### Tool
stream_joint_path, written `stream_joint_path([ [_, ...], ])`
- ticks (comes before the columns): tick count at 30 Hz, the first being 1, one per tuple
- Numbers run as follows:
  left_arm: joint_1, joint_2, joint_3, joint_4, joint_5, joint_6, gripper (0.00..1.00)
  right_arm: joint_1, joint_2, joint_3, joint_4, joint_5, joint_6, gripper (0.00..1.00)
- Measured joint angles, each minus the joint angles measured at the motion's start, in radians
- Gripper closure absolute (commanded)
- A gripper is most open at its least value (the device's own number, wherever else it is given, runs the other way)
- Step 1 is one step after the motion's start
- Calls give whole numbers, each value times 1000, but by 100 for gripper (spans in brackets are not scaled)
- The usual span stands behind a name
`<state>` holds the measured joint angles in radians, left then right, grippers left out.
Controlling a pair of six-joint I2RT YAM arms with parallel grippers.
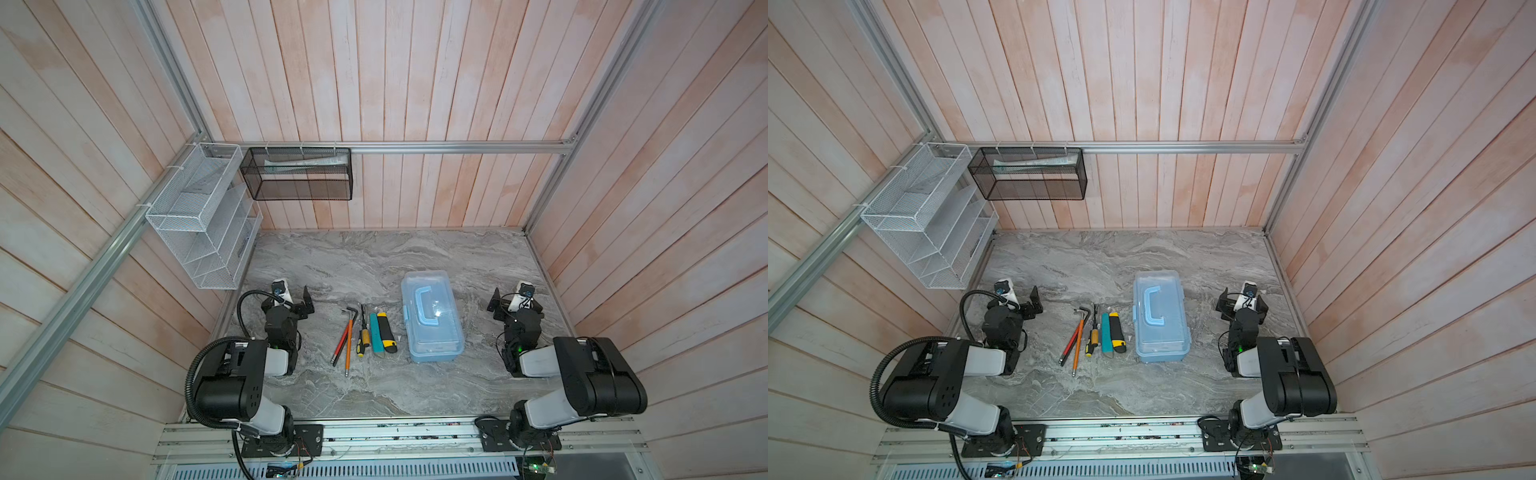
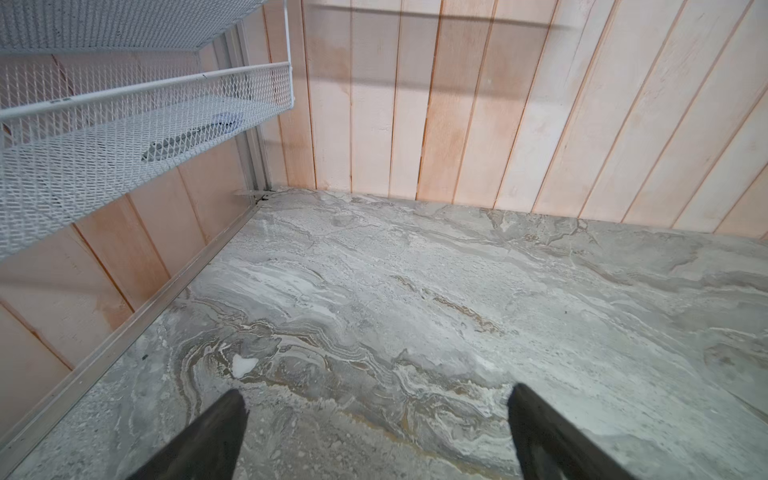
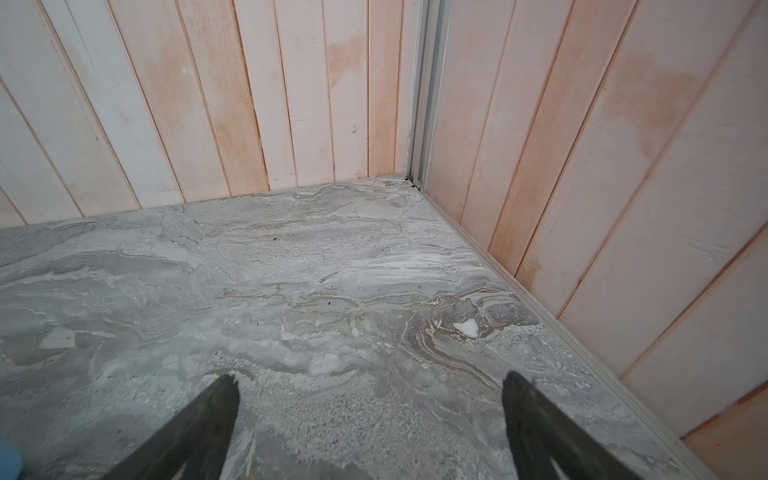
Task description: Pack the tool kit
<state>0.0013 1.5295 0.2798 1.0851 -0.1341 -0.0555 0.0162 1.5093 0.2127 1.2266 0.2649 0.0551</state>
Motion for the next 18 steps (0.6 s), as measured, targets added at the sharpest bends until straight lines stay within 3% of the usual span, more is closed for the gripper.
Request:
stream_joint_path([
  [18,13,0,0,0,27,0,0,-1,0,2,0,0,0,2],
])
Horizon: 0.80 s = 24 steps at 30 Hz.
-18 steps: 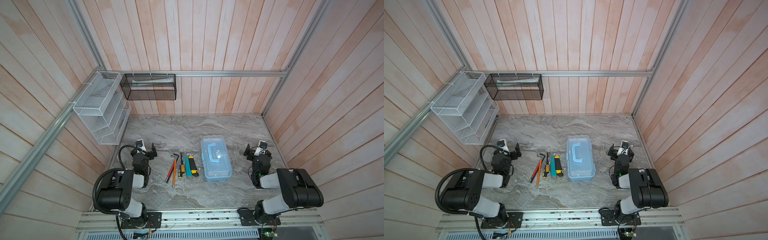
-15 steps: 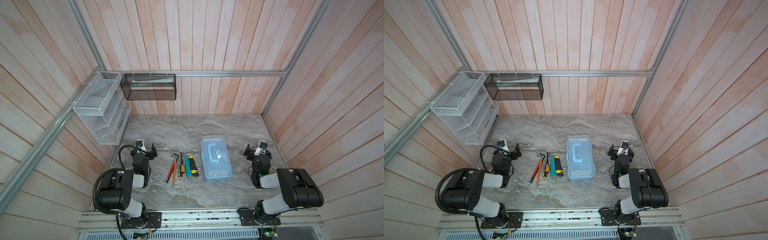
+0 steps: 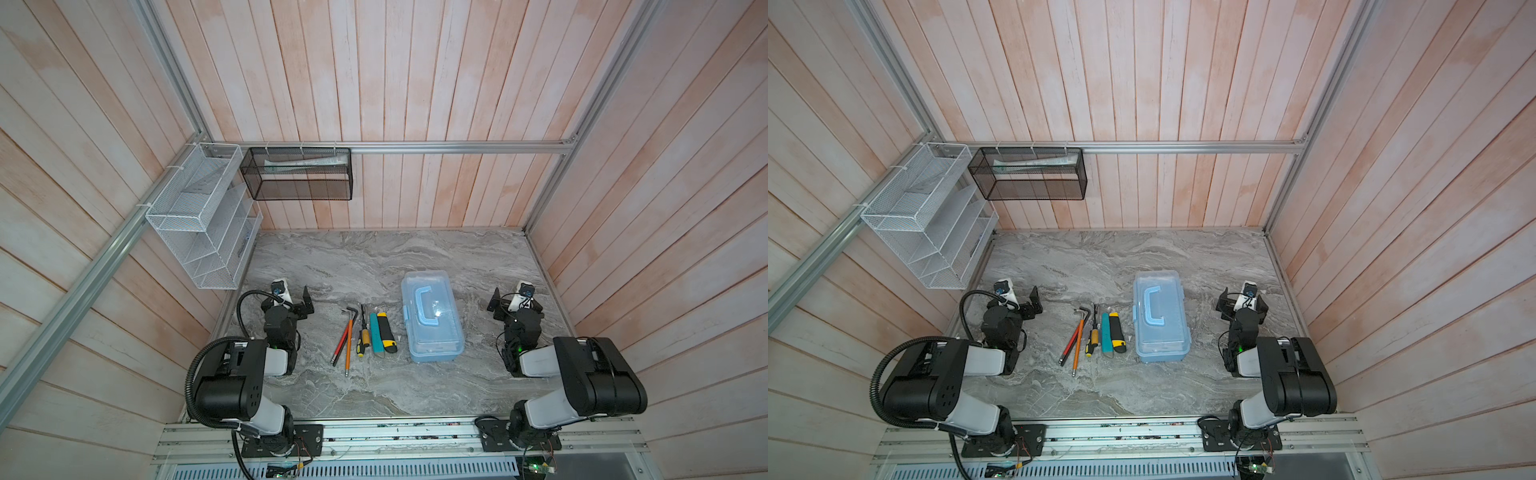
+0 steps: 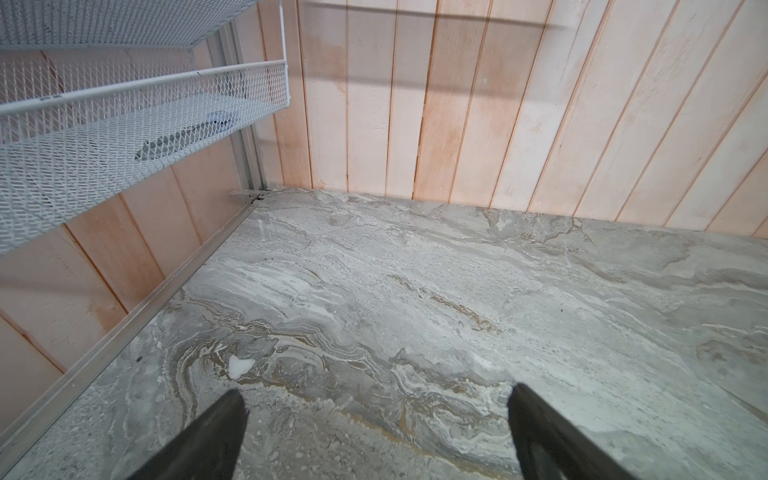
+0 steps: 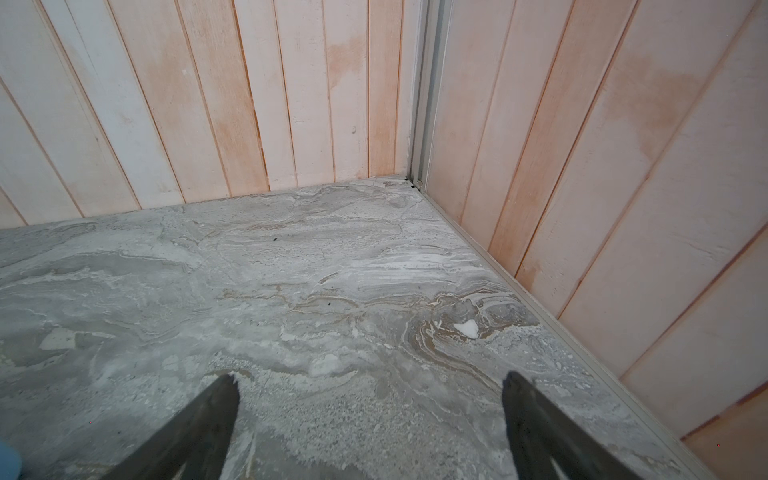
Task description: Pack the tool kit
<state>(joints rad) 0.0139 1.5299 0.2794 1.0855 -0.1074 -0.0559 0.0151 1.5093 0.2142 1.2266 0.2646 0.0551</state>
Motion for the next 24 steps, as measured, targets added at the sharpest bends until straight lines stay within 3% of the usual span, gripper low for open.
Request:
stream_joint_path([
  [16,-6,-10,6,-28,-26,-1,0,-3,0,0,0,0,0,2],
  [24,-48,-259,109,-287,-132,-60,0,23,-10,10,-16,32,-8,2],
])
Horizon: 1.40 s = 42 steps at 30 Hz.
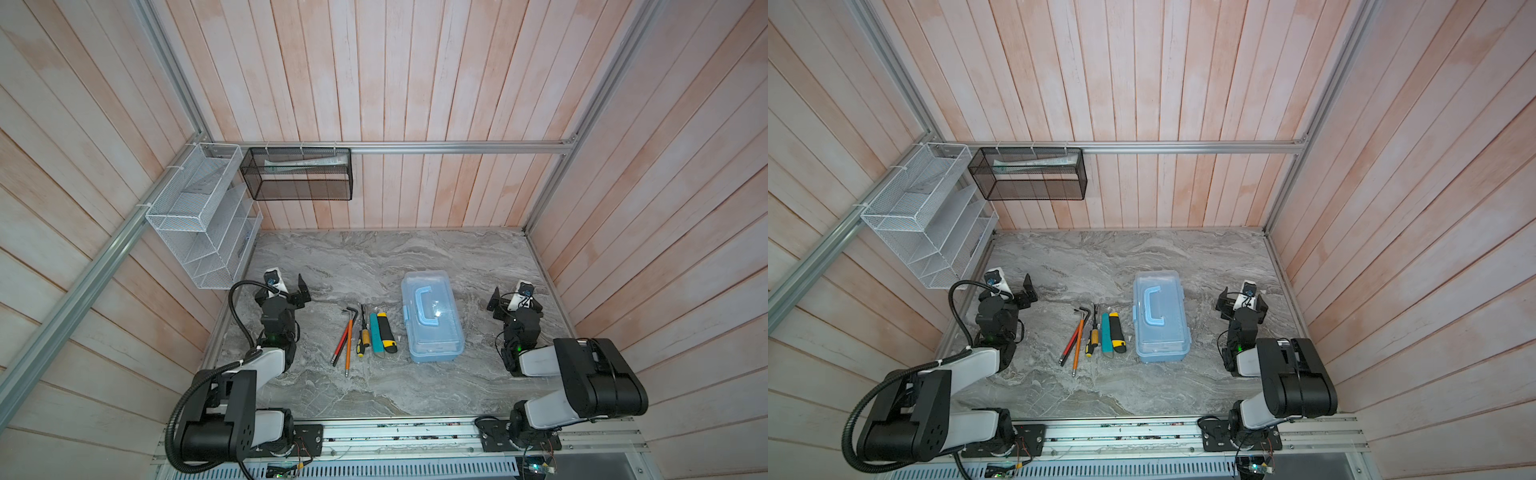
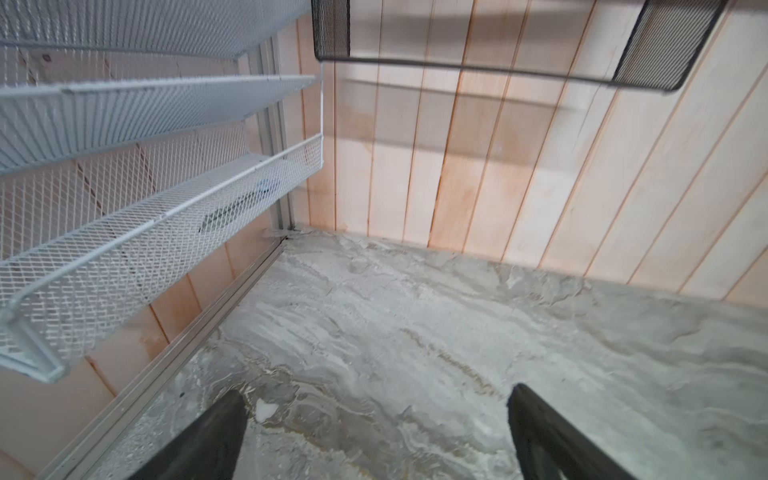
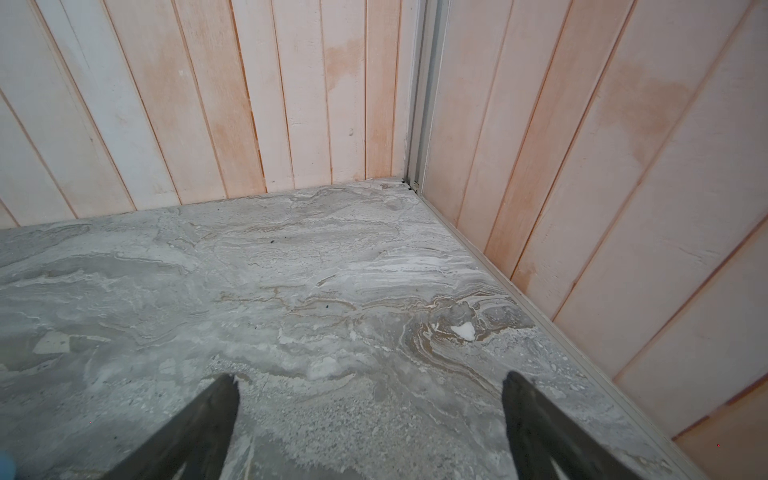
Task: Pack the tool kit
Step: 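Reach both grippers toward opposite ends of the blue tool box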
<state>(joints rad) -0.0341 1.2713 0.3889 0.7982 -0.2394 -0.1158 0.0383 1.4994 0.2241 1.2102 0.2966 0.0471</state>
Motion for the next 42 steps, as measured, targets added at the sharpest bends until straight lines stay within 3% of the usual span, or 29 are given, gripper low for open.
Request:
stream_joint_path([
  [3,-5,-53,86,-146,-9,-68,0,6,-2,6,-6,33,-2,2],
  [7,-6,-88,177,-311,37,-145,0,1,-108,103,-209,75,23,2],
  [13,-33,-95,261,-531,145,-219,0,12,-277,250,-438,27,126,5],
  [17,-55,-98,312,-656,226,-253,3,103,-380,312,-679,-2,219,12],
  [25,-142,-113,329,-774,429,-323,16,387,-523,475,-1125,-61,378,28],
  [32,-201,-71,329,-784,597,-386,22,460,-416,675,-1358,-235,495,47],
  [37,-230,-3,329,-769,680,-430,23,507,-266,777,-1454,-353,523,48],
  [42,-273,38,329,-726,727,-470,23,549,-172,833,-1530,-397,529,48],
])
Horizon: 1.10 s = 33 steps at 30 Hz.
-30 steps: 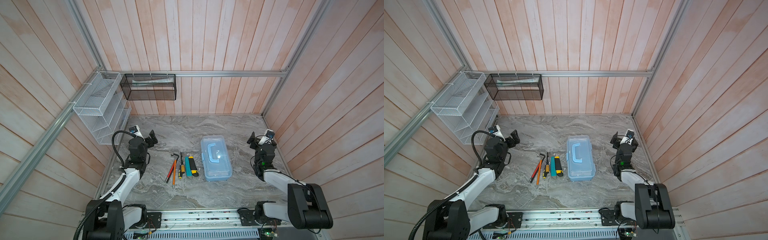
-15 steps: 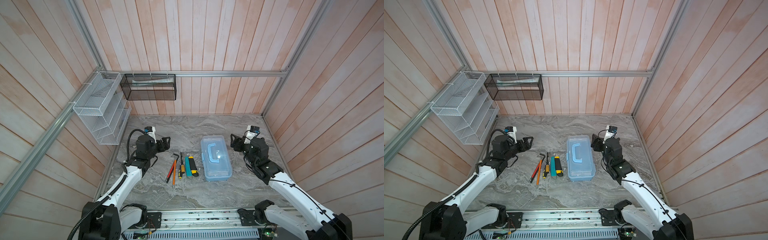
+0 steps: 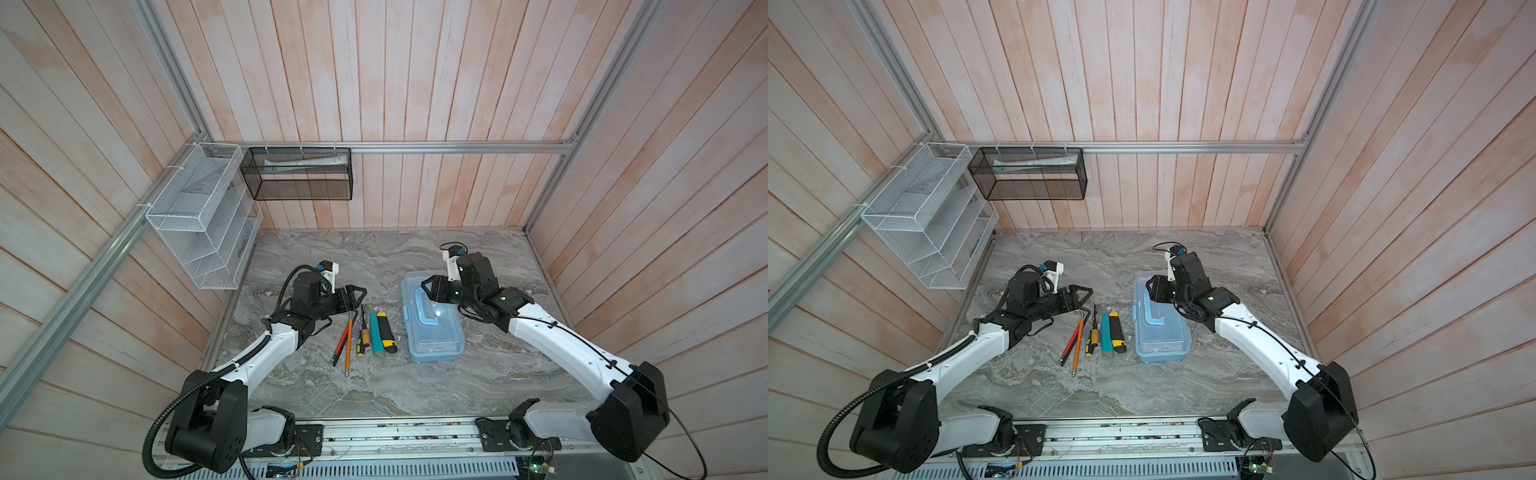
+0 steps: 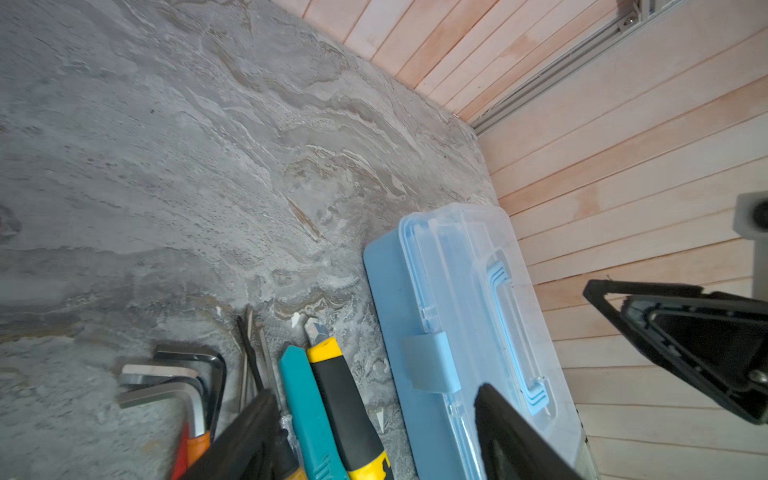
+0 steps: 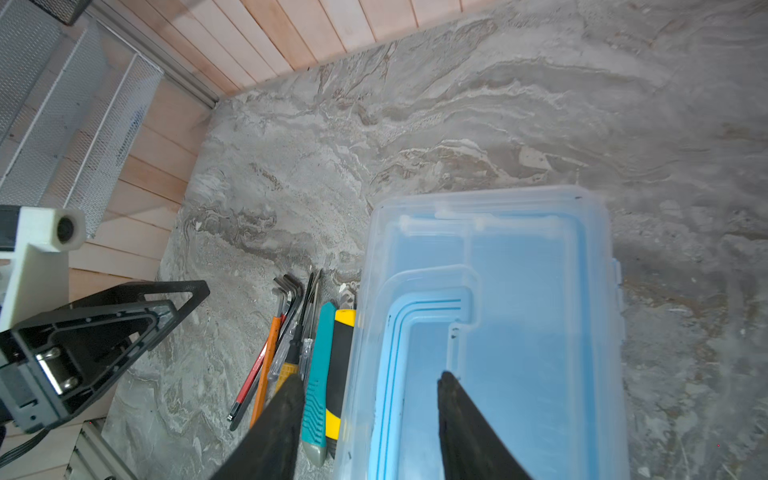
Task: Pack the tool kit
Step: 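Reach both grippers toward opposite ends of the blue tool box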
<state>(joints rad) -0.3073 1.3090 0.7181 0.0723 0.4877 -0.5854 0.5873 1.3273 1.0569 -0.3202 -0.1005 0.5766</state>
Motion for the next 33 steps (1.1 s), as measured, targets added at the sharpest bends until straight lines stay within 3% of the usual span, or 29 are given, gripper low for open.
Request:
stream_joint_path([
  [14,-142,170,14,130,4,-56,23,1,66,-17,-20,-124,78,55],
  [26,-212,279,43,191,-21,-70,23,19,128,-17,-59,-137,108,57],
  [33,-237,342,70,214,-20,-71,23,15,130,-45,10,-181,124,57],
])
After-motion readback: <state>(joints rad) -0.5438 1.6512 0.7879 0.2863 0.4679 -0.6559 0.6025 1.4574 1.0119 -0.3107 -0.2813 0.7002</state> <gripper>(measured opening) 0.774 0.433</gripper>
